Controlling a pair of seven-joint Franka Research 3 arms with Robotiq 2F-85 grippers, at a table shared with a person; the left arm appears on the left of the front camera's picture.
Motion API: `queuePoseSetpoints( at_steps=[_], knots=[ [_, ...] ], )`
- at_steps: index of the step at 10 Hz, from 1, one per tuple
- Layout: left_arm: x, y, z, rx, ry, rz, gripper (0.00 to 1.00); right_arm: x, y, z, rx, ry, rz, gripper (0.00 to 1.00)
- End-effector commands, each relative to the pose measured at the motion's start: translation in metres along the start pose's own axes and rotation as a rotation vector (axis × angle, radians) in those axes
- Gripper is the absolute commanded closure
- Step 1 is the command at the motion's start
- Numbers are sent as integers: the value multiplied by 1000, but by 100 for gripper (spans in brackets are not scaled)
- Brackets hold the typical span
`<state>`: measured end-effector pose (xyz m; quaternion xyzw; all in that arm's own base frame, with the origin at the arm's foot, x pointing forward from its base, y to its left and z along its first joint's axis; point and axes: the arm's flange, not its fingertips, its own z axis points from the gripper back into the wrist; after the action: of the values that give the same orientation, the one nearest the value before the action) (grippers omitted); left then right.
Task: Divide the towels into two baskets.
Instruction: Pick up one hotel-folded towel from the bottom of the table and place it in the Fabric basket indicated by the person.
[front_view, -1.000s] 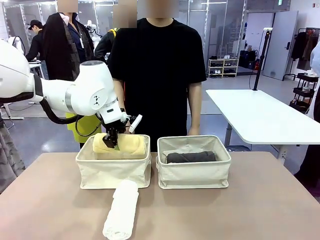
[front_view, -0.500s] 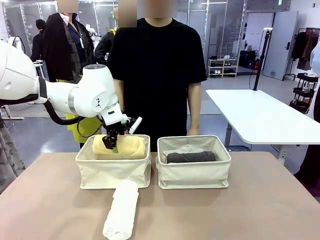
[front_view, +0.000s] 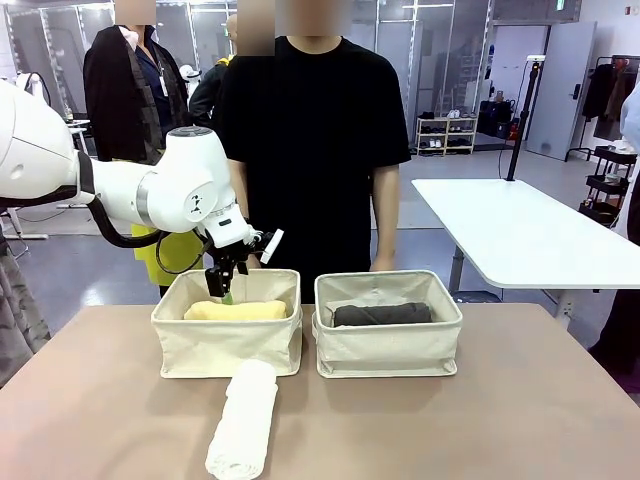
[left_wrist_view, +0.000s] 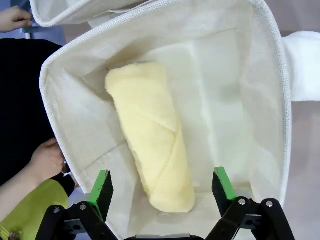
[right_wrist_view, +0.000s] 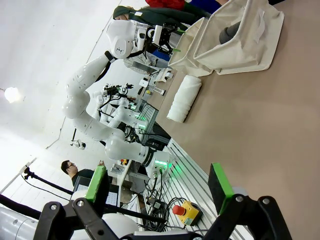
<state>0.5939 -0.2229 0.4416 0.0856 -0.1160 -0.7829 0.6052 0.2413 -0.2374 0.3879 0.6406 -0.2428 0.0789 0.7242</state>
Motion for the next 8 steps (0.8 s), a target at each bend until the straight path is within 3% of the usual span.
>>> queuePoseSetpoints(
  at_steps=[1,8],
  knots=[
    [0,1,4,-13,3,19,0,-1,5,0,3,-1,-3,0],
    [0,0,0,0,0,0,0,-1,5,0,3,-1,-3,0]
  ],
)
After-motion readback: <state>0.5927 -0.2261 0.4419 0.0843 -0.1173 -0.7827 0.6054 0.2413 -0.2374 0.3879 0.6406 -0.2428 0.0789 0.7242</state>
